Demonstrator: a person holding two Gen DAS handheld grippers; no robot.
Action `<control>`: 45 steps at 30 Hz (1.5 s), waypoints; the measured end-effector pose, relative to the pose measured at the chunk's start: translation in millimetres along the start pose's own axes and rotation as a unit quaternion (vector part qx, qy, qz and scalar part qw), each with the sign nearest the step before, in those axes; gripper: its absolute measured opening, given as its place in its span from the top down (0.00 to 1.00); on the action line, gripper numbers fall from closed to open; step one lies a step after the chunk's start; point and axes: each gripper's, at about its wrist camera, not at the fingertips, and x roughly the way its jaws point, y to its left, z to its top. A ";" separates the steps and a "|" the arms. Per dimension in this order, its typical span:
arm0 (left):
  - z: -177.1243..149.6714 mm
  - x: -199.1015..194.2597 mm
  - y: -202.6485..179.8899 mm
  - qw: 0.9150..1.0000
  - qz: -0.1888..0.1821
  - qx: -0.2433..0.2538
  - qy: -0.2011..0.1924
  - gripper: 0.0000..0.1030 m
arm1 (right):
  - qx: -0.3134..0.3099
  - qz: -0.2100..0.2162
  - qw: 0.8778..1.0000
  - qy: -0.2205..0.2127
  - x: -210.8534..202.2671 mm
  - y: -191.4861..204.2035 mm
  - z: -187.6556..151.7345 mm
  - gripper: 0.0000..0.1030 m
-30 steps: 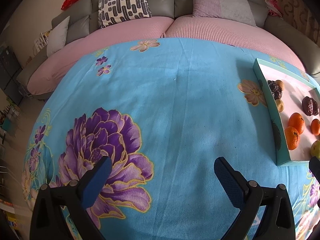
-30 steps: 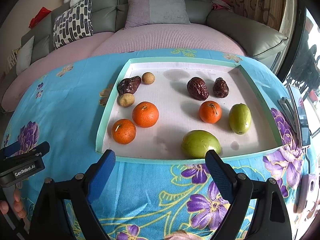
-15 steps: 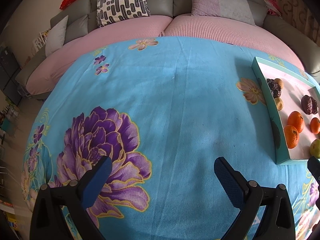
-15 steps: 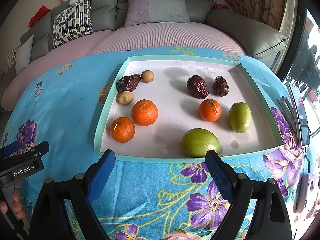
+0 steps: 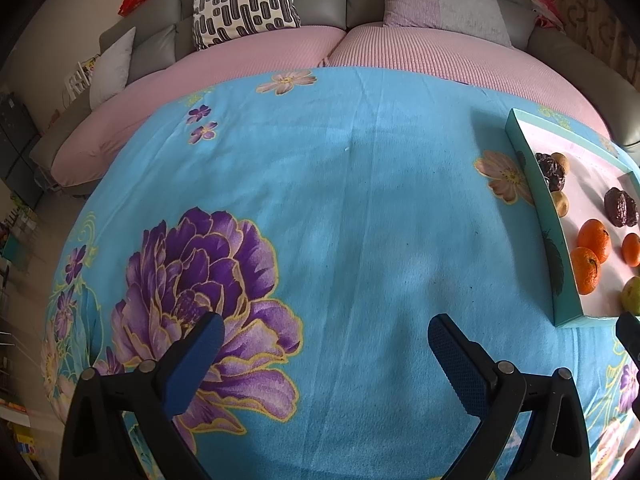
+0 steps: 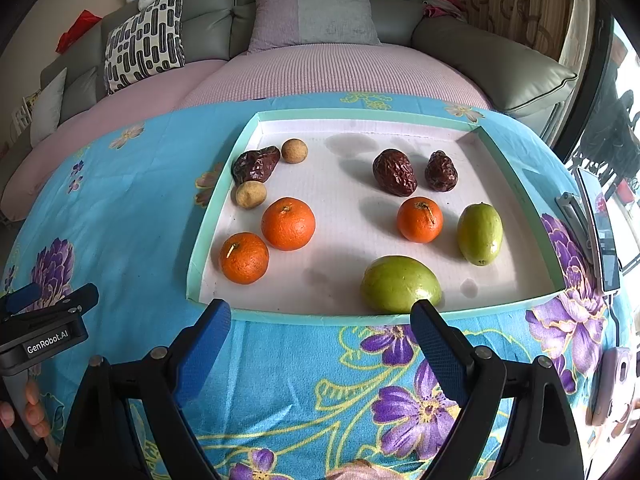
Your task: Organize fruits
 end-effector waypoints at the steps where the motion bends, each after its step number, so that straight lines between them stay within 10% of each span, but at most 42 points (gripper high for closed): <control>1: 0.0 0.0 0.0 1.000 0.000 0.000 0.000 0.00 | 0.000 0.000 1.000 0.000 0.0 0.0 0.0 0.11; 45: -1.7 6.3 1.6 1.000 0.002 -0.001 0.021 0.00 | -0.004 -0.002 1.000 0.005 2.1 -0.9 -1.8 0.11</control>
